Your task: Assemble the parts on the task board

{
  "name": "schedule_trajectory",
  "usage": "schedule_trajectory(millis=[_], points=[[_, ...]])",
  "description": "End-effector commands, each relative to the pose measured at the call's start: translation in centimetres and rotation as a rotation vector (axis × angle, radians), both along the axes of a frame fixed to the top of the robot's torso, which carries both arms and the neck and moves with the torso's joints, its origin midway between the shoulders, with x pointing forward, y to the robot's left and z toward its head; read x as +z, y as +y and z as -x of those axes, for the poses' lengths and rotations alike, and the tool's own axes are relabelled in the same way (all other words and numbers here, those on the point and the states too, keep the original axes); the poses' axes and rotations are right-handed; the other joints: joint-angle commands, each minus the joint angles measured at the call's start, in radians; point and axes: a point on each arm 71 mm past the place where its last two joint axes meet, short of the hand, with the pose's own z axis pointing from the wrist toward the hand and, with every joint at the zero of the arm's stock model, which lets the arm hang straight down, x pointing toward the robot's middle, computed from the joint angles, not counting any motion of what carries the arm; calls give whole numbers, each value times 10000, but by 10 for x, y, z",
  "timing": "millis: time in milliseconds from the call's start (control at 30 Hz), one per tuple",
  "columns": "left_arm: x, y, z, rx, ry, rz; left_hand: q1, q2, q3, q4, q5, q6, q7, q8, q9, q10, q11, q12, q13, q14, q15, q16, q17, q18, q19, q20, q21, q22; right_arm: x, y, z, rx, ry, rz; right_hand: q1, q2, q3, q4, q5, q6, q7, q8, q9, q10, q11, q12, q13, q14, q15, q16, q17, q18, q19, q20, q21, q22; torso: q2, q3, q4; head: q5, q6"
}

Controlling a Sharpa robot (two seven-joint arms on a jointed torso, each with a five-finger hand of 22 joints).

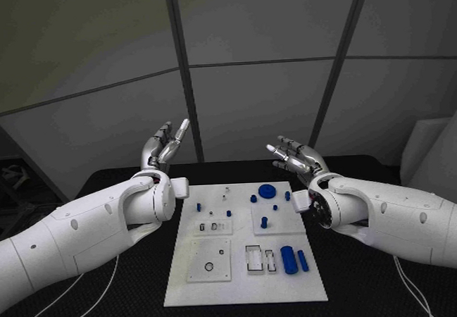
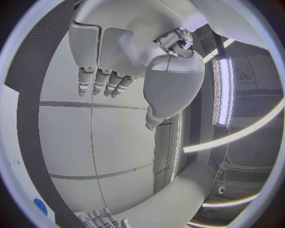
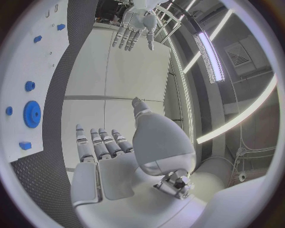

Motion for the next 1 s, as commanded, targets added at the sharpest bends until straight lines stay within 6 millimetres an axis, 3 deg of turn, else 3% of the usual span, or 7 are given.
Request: schedule_trajectory(millis=[33,167,267,333,467,633,1000], points=[[3,-4,-1,-466,-241,45,258,14,-2,109,52,194,134,57,29,172,120,52,28,153,106,65,34,-162,62,134,58,32,-1,11,-2,1693,410,464,1371,28,171,-736,-156,2879,1271,560,310,4061,339,788,301,4019,256,769,279,604,2797,61,1083,476,0,-1,-1,2,0],[3,-4,-1,-466,-241,45,500,142,-10,42,56,911,619,226,135,938,615,220,133,1128,264,306,181,-108,800,286,337,214,-1,12,-4,1887,470,567,1858,19,479,-1129,-300,5509,1001,1116,530,6020,-17,1185,341,6048,-82,1158,345,937,3683,43,1526,586,0,-1,-1,2,0],[5,12,5,-516,-232,14,732,217,-17,-109,54,1865,919,483,276,1948,932,467,260,3317,431,1000,519,-173,3357,292,1412,833,18,-19,-18,1145,-2105,3839,1989,-72,766,-1269,-401,6541,818,1172,486,6831,-252,1140,279,6831,-287,1185,325,998,3869,-26,1582,545,189,-5,-8,25,-150],[7,14,7,-567,-267,24,948,260,-63,-305,81,3204,1025,864,467,3801,1132,962,480,5425,493,1658,789,-268,5052,349,2219,1207,24,-19,-20,1226,-2528,4420,2055,-213,1083,-1356,-446,7044,709,1146,433,7426,-451,1030,271,7496,-478,1239,367,1019,4255,-186,1778,586,277,2,2,-5,-166],[9,17,12,-634,-294,34,1259,303,-138,-632,123,5083,1032,1363,690,6688,1278,1739,747,7148,318,2195,978,-125,6422,286,2929,1482,32,-18,-22,1520,-3107,5395,1995,-544,1668,-1372,-525,7539,565,974,382,8092,-598,706,271,8269,-724,1179,410,1001,4885,-453,2143,690,411,6,42,-41,-124],[11,19,17,-783,-255,74,1500,422,-257,-991,55,6853,1031,1796,812,8069,932,1993,735,8664,-72,2638,1264,-72,7792,-52,3757,1847,41,-17,-25,1881,-3487,6456,1873,-932,2346,-1325,-546,7798,516,730,378,8457,-662,338,280,8686,-841,987,447,980,5233,-607,2425,778,582,6,113,-99,-133],[18,17,33,-1353,-210,110,1683,558,-449,-1378,52,7411,916,1680,639,8933,742,1844,669,9301,-293,2721,1586,-128,8240,-321,4295,2174,54,-9,-28,2744,-4009,9478,1755,-1639,2923,-1418,-554,8290,293,548,402,8993,-994,219,296,11010,-1569,1906,1173,956,6988,-1488,4742,2028,1102,-34,237,-246,0]])
